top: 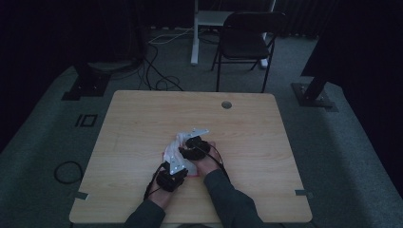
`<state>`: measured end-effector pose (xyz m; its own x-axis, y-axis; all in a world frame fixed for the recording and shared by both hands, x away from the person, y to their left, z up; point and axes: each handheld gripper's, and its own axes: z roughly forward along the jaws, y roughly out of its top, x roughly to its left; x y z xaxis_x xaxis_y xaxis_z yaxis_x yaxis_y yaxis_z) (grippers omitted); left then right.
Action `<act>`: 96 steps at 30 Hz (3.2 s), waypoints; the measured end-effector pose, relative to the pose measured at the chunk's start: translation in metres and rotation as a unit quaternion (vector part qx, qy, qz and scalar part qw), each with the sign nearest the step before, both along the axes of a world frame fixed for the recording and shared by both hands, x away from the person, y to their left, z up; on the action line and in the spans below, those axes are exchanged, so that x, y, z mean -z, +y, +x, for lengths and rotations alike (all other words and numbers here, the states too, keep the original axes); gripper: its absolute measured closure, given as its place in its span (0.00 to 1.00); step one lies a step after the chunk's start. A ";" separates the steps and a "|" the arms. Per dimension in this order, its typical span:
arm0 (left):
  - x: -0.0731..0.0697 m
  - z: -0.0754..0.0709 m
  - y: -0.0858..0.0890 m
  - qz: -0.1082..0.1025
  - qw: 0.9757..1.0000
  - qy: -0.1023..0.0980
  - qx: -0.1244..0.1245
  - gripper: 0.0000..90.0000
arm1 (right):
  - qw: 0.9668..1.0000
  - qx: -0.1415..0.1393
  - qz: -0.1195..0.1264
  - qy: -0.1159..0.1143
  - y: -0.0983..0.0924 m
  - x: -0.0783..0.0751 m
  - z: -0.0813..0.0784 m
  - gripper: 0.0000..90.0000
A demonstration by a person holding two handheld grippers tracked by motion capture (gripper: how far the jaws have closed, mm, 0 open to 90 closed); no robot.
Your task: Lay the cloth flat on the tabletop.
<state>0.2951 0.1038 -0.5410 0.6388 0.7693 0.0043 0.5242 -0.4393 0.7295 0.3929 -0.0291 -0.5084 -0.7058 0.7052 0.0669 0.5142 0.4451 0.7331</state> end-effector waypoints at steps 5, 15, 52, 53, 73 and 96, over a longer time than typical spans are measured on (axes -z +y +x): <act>-0.001 -0.003 0.010 -0.001 1.000 0.002 -0.006 0.97 | 1.000 0.005 -0.008 -0.009 -0.005 0.000 0.003 0.98; -0.013 -0.004 0.046 -0.012 0.999 -0.002 -0.041 0.98 | 0.999 0.038 -0.016 -0.020 -0.044 -0.014 0.011 0.98; -0.062 0.087 0.104 -0.070 0.985 -0.032 -0.156 0.99 | 0.997 0.005 -0.031 -0.070 -0.050 -0.029 -0.014 0.69; -0.061 0.090 0.104 -0.071 0.984 -0.030 -0.160 0.99 | 0.997 0.005 -0.031 -0.070 -0.050 -0.029 -0.014 0.69; -0.044 0.116 0.123 -0.074 0.977 0.000 -0.200 0.99 | 0.996 -0.059 -0.064 -0.007 -0.025 0.025 -0.040 0.82; -0.015 0.125 0.157 -0.114 0.957 0.065 -0.260 0.98 | 0.997 -0.014 -0.079 0.002 -0.081 0.021 -0.030 0.96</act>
